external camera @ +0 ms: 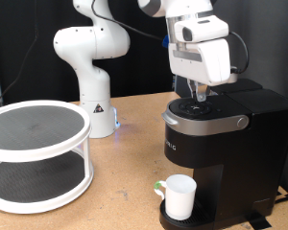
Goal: Make a cup of coffee with the keurig machine
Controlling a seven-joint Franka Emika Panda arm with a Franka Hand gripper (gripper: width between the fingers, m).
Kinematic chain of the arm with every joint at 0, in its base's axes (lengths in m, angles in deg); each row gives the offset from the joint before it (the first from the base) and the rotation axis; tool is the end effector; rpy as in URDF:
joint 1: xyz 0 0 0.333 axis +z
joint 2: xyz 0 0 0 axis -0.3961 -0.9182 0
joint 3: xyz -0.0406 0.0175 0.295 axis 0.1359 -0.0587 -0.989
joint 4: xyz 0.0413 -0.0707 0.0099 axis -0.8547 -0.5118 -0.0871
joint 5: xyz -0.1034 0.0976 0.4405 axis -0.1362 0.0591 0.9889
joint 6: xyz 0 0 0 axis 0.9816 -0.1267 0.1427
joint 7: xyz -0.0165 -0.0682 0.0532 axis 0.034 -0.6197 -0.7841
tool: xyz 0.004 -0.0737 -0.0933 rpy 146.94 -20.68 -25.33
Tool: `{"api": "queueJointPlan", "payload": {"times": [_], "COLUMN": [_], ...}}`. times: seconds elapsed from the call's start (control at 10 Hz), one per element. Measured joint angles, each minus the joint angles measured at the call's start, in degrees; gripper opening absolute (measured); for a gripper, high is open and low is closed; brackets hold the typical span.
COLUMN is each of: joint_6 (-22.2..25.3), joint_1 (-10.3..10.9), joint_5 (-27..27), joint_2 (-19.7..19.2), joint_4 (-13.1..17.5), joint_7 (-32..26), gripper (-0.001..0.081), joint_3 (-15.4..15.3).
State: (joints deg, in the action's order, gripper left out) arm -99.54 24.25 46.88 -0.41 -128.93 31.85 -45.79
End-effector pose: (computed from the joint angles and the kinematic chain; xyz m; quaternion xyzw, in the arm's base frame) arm 0.5766 0.1120 0.3824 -0.9253 -0.3560 -0.1288 0.0197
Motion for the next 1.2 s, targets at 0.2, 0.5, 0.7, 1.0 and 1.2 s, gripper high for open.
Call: {"api": "queueJointPlan", "payload": {"times": [0.2, 0.5, 0.7, 1.0, 1.2], "joint_6": [-1.7, -3.2, -3.8, -4.3, -4.3], "joint_1": [0.0, 0.0, 0.0, 0.0, 0.0], "joint_5": [0.0, 0.0, 0.0, -0.1, -1.3], "joint_2": [0.0, 0.0, 0.1, 0.3, 0.3], "joint_4": [-1.5, -3.0, -3.5, -3.8, -3.8], "joint_7": [0.0, 0.0, 0.1, 0.5, 2.4], "gripper": [0.0002, 0.0002, 0.0002, 0.0002, 0.0002], "joint_3": [-0.1, -0.2, -0.3, -0.5, -0.8]}}
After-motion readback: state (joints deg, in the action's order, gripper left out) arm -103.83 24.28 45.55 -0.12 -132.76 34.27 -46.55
